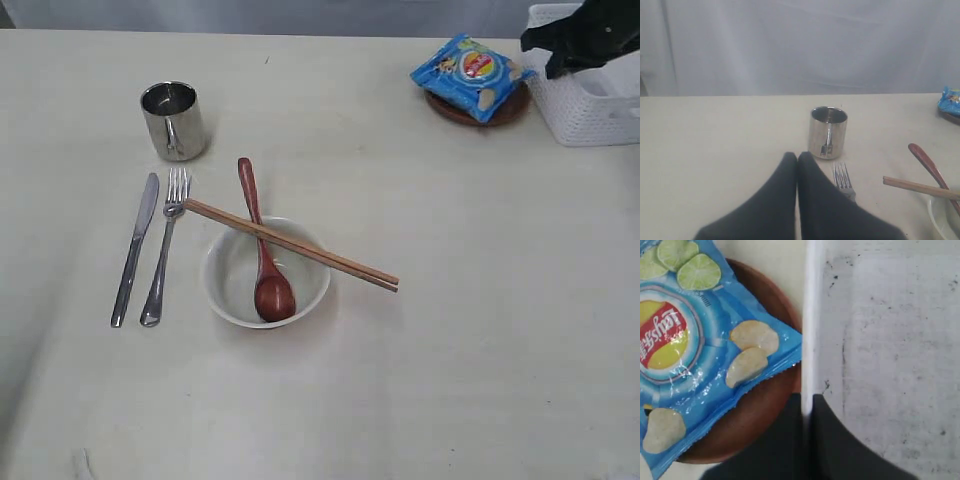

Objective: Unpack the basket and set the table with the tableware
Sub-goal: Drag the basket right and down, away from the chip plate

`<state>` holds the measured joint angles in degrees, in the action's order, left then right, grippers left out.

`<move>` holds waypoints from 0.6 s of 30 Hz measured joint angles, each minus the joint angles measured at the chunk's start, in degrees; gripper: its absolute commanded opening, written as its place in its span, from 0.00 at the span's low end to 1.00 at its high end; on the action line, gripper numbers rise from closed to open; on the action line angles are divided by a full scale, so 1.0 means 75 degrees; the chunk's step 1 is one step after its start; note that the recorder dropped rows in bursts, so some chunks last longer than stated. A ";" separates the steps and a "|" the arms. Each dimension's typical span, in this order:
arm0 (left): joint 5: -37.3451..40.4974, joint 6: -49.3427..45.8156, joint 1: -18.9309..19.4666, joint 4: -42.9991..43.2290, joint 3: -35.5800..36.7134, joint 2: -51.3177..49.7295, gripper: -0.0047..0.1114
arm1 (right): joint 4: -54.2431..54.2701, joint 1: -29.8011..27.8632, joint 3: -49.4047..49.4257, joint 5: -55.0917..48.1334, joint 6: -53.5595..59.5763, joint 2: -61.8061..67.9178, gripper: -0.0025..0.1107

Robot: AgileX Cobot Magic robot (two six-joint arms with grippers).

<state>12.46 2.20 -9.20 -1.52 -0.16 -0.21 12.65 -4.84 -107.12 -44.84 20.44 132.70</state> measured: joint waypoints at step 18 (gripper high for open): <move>0.0000 0.0000 0.0000 0.0000 0.0000 0.0000 0.04 | 0.0202 0.2149 -0.0096 -0.0904 0.0049 -0.0070 0.02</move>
<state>12.46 2.20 -9.20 -1.52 -0.16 -0.21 14.17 11.28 -107.84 -51.62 20.81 132.17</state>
